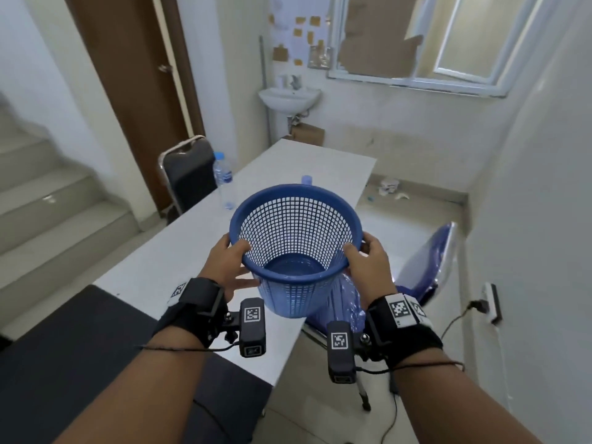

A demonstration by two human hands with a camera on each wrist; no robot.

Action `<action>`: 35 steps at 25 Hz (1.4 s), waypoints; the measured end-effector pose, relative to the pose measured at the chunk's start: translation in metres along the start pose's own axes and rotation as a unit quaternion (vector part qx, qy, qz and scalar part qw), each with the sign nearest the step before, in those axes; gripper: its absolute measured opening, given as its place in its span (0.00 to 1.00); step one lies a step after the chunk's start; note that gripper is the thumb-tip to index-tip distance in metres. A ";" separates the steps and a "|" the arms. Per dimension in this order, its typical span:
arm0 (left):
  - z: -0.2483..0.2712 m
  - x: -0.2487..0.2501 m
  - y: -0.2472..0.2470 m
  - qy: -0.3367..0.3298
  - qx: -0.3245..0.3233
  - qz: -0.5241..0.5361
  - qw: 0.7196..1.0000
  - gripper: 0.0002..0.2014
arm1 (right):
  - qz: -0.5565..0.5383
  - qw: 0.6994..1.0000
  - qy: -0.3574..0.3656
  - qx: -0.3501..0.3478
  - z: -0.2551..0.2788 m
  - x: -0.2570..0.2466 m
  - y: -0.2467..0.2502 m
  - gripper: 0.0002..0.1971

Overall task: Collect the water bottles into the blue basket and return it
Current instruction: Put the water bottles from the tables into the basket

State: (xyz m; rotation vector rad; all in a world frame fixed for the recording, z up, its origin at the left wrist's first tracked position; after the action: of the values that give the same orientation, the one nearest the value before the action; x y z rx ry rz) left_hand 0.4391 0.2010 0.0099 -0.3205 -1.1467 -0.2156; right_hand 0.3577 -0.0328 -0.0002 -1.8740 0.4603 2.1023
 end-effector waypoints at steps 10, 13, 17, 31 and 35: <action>-0.038 -0.004 0.030 0.009 0.094 0.030 0.995 0.16 | 0.068 0.995 -0.026 -0.069 -0.075 -0.002 -0.020 0.26; -0.058 -0.005 0.032 0.019 0.114 0.033 0.993 0.16 | 0.121 0.990 -0.019 -0.068 -0.113 -0.005 -0.012 0.25; -0.087 -0.005 0.022 0.029 0.134 0.035 0.990 0.14 | 0.183 0.981 -0.011 -0.067 -0.164 -0.003 0.007 0.27; -0.134 0.006 0.012 0.026 0.192 0.033 0.980 0.13 | 0.293 0.947 0.051 -0.121 -0.267 -0.027 0.013 0.19; -0.132 -0.001 0.014 0.030 0.201 0.039 0.978 0.13 | 0.212 0.958 0.183 -0.063 -0.257 -0.078 0.001 0.16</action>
State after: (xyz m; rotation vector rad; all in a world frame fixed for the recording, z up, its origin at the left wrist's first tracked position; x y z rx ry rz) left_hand 0.5561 0.1669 -0.0419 0.0001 -1.0866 0.0768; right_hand 0.5984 -0.1414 0.0505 -2.4332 0.9036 2.0650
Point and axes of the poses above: each hand's wrist, its own z-axis away from the middle knuckle, its own y-axis out of the back of the hand, x = y × z, the point moved 4 cm from there along -z, towards the middle knuckle, and after that the axes turned 13 degrees about -x, right-handed, at the moved point
